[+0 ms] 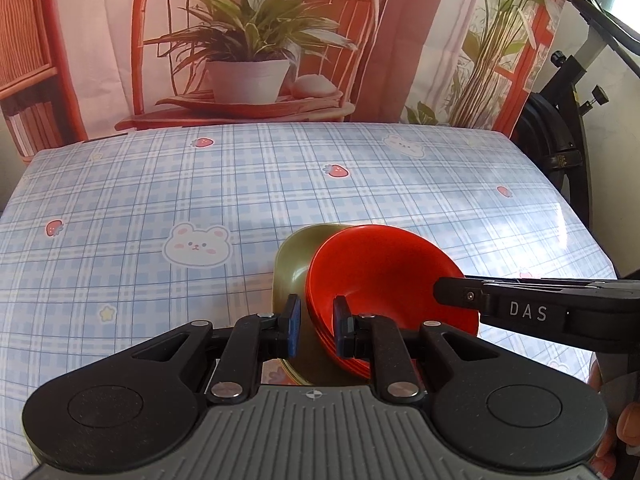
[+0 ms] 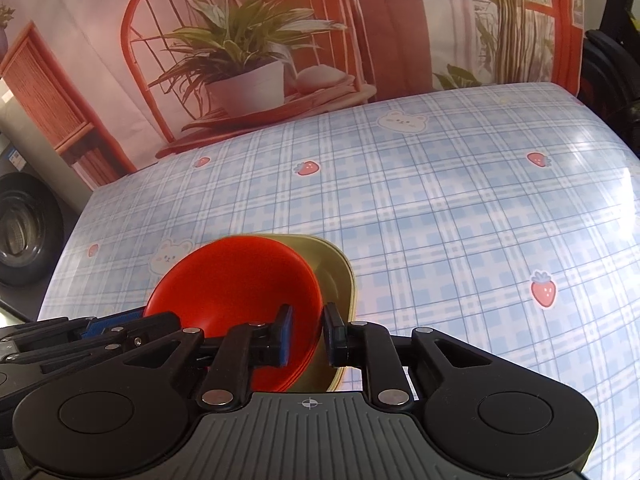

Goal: Organize plates and bowls

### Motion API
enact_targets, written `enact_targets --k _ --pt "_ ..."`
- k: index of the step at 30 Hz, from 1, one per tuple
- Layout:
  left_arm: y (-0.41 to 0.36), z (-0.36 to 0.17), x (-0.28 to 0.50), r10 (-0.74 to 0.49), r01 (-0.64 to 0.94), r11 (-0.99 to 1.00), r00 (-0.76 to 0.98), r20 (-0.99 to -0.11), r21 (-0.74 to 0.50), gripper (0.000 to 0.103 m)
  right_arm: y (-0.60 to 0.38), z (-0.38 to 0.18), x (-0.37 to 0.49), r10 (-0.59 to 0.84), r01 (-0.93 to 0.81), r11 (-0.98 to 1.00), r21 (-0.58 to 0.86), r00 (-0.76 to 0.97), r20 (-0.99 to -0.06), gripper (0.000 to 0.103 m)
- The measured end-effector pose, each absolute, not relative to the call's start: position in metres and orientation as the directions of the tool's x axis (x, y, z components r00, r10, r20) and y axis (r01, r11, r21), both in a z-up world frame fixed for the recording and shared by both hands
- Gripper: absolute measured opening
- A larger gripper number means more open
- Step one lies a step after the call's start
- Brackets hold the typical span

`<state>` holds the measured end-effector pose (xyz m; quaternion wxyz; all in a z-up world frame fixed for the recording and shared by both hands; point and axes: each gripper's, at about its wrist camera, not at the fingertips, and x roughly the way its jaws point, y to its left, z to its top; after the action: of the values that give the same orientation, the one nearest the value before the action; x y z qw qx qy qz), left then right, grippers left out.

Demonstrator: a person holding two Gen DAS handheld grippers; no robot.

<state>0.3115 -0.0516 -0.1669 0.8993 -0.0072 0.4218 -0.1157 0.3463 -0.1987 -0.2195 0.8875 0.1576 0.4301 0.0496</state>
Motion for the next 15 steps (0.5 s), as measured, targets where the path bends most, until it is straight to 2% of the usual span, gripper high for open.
enact_targets --k 6,9,11,14,15 --pt "-0.044 -0.132 0.295 -0.192 0.187 0.979 0.684 -0.704 -0.085 0.018 -0.209 -0.186 0.333 0.191 0.025 0.957 0.288 0.694 -0.694 0.018" --pt "-0.037 -0.109 0.281 -0.17 0.173 0.983 0.728 -0.664 -0.062 0.021 -0.215 -0.162 0.322 0.172 0.011 0.964 0.266 0.739 -0.652 0.022" --pt "-0.033 -0.092 0.268 -0.15 0.161 0.986 0.762 -0.63 -0.041 0.037 -0.222 -0.142 0.311 0.158 0.0 0.969 0.249 0.775 -0.611 0.026" --pt "-0.029 -0.065 0.245 -0.108 0.133 0.991 0.819 -0.564 0.003 0.046 -0.231 -0.114 0.294 0.139 -0.01 0.973 0.23 0.822 -0.552 0.032" --pt "-0.028 -0.056 0.237 -0.096 0.124 0.992 0.833 -0.545 0.014 0.05 -0.233 -0.108 0.29 0.133 -0.01 0.974 0.225 0.832 -0.539 0.037"
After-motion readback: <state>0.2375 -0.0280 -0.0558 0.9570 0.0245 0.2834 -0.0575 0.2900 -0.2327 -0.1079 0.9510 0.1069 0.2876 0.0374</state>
